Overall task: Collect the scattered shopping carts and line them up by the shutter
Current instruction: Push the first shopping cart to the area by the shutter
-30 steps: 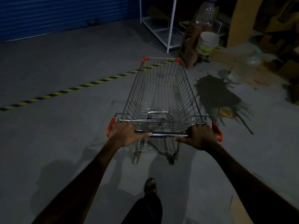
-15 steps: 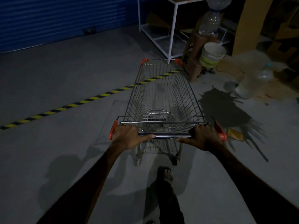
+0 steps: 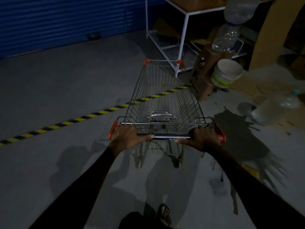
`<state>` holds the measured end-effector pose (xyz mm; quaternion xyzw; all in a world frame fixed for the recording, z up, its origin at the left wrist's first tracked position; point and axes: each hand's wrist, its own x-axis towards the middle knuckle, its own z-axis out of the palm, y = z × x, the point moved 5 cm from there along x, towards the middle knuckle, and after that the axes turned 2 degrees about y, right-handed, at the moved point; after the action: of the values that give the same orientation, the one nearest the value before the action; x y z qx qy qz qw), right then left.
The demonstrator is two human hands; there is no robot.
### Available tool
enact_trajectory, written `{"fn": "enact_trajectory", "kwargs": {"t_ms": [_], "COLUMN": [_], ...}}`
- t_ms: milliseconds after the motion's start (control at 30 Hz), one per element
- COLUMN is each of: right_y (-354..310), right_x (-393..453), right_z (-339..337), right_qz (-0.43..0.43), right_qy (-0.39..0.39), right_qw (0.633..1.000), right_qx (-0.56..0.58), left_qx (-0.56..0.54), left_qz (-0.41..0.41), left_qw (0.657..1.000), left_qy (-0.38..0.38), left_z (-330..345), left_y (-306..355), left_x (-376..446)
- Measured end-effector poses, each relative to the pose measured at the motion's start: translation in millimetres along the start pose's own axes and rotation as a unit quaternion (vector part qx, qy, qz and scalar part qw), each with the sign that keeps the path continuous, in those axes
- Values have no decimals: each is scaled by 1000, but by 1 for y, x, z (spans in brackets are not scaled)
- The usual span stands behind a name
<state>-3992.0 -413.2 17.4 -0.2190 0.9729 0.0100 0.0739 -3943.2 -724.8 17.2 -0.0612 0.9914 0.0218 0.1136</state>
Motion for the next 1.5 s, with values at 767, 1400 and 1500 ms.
{"fn": "enact_trajectory", "kwargs": {"t_ms": [767, 1400, 1500], "right_y": [154, 286, 306], "right_x": [434, 797, 852], "right_z": [-65, -105, -116], "right_qz": [-4, -16, -11], "right_qy": [-17, 34, 25], "right_qw": [1000, 999, 1000], "right_qx": [-14, -7, 10], "left_qx": [16, 0, -20], "left_qz": [28, -37, -52], "left_qw": [999, 999, 998], "left_qy": [0, -4, 7], "left_z": [-106, -187, -201], "left_y": [14, 22, 26], "left_x": [442, 789, 838]}}
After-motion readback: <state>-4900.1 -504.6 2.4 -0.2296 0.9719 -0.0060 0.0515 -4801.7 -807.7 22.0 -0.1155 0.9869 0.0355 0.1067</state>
